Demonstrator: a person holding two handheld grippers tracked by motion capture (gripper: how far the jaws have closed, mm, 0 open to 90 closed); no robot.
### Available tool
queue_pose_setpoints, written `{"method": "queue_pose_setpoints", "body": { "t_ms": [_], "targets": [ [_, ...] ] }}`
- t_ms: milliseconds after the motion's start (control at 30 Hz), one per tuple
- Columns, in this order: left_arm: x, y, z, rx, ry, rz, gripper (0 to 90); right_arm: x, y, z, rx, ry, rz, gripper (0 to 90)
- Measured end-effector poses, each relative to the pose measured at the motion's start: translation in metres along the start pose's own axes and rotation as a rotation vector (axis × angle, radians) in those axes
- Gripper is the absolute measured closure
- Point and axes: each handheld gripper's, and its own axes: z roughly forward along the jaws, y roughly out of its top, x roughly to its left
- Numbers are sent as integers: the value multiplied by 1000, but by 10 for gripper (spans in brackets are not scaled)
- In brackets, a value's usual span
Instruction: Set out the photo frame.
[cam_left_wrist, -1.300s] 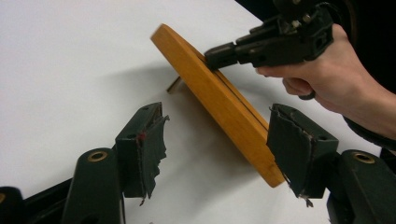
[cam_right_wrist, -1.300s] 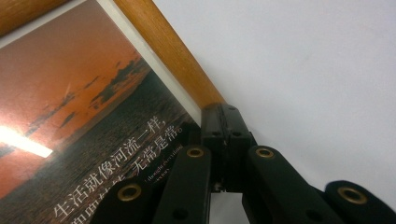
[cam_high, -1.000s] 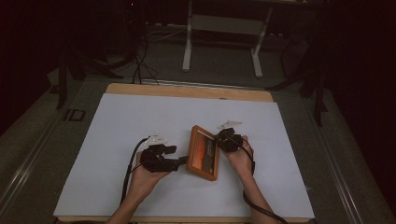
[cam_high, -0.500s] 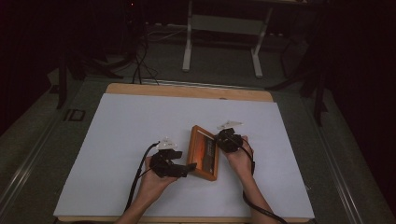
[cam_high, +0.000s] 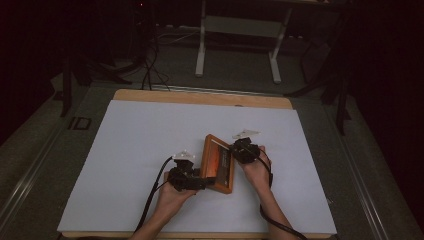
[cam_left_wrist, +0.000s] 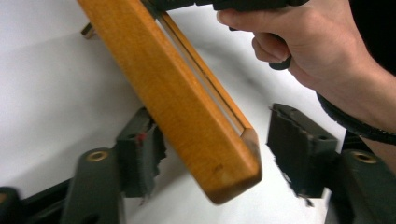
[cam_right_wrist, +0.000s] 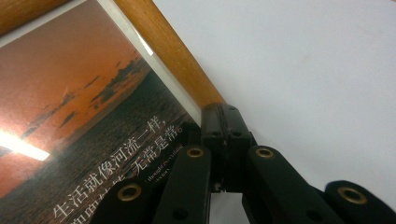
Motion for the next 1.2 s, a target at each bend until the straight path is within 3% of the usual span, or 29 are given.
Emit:
{"method": "queue_pose_setpoints", "body": {
  "t_ms": [67, 233, 600, 767, 900, 1200],
  "targets": [
    [-1, 0, 2, 10, 17, 2, 412, 0, 0, 0, 0, -3, -2, 899],
    [2, 0, 1, 7, 2, -41, 477, 0, 0, 0, -1, 1, 1, 899],
    [-3, 4, 2, 9, 27, -66, 507, -2, 0, -1, 7, 6, -12, 898],
    [-4, 6, 3, 11, 35, -56, 521, -6, -2, -4, 8, 4, -11, 898],
    [-11, 10, 5, 16, 63, -16, 526, -9, -5, -8, 10, 1, -13, 898],
    [-18, 17, 9, 7, 78, -6, 570, -17, -15, -20, 11, -17, -8, 896]
  ]
}}
